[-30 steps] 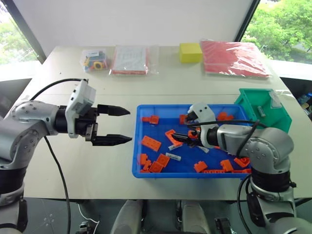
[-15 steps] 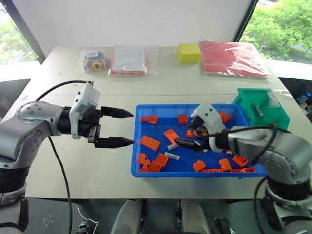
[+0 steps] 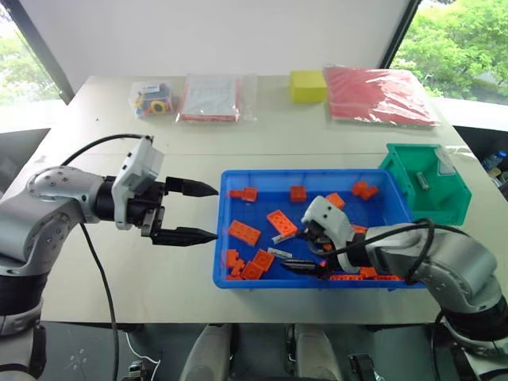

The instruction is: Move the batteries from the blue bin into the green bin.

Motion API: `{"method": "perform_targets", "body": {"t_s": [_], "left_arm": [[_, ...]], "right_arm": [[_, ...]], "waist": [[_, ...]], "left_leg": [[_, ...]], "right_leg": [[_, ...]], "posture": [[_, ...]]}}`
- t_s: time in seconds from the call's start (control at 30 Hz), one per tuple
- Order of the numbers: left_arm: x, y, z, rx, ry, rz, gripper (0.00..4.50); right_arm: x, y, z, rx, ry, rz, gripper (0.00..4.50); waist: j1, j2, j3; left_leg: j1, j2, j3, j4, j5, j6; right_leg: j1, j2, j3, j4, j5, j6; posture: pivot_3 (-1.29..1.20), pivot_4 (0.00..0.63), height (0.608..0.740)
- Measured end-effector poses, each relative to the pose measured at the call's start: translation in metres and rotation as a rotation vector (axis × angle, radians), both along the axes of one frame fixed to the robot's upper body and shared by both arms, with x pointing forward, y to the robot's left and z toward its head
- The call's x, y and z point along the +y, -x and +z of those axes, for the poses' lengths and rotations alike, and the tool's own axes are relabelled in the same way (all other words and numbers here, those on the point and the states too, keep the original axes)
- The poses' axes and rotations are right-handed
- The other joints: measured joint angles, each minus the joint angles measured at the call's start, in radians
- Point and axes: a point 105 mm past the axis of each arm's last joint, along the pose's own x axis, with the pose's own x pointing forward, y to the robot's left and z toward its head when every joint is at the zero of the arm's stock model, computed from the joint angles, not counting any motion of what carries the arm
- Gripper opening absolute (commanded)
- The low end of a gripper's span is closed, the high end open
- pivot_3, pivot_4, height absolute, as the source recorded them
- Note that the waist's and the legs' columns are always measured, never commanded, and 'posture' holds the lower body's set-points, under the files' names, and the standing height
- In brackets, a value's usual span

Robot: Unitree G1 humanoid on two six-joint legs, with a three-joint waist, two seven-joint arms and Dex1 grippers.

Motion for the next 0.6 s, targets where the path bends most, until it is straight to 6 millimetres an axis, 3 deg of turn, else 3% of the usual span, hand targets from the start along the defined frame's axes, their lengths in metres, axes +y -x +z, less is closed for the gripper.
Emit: {"method": "perform_targets", "body": {"t_s": [0.17,0.2,0.27,0.5,0.6], "left_arm": [[0.000,0.000,0.001,-0.004,0.000,-0.002,4.50],[0.000,0.000,0.001,-0.005,0.000,-0.002,4.50],[-0.001,0.000,0.003,-0.012,0.000,-0.004,4.50],[-0.002,0.000,0.003,-0.016,-0.003,-0.010,4.50],[-0.003,0.000,0.003,-0.018,-0.005,-0.014,4.50]], "right_arm": [[0.002,-0.004,-0.010,-0.011,0.013,0.035,4.28],[0.003,-0.006,-0.010,-0.019,0.012,0.041,4.05],[0.004,-0.009,-0.011,-0.040,0.019,0.060,3.41],[0.003,-0.014,-0.016,-0.060,0.036,0.074,0.06],[0.003,-0.013,-0.015,-0.053,0.034,0.077,0.06]], "waist": [[-0.001,0.000,0.000],[-0.001,0.000,0.000],[-0.001,-0.001,0.000],[0.000,-0.001,0.000],[0.000,-0.001,0.000]], "left_leg": [[0.000,0.000,0.000,0.000,0.000,0.000],[0.000,0.000,0.000,0.000,0.000,0.000],[0.000,0.001,0.000,0.000,0.000,0.000],[0.001,0.001,0.000,0.000,0.000,0.000],[0.001,0.001,0.000,0.000,0.000,0.000]], "right_leg": [[0.000,0.000,0.000,0.000,0.000,0.000],[0.000,0.000,0.000,0.000,0.000,0.000],[0.000,0.000,0.000,0.000,0.000,0.000],[0.000,0.000,0.000,0.000,0.000,0.000],[0.000,0.000,0.000,0.000,0.000,0.000]], "posture": [[0.00,0.150,0.692],[0.00,0.150,0.692],[0.00,0.150,0.692],[0.00,0.150,0.692],[0.00,0.150,0.692]]}}
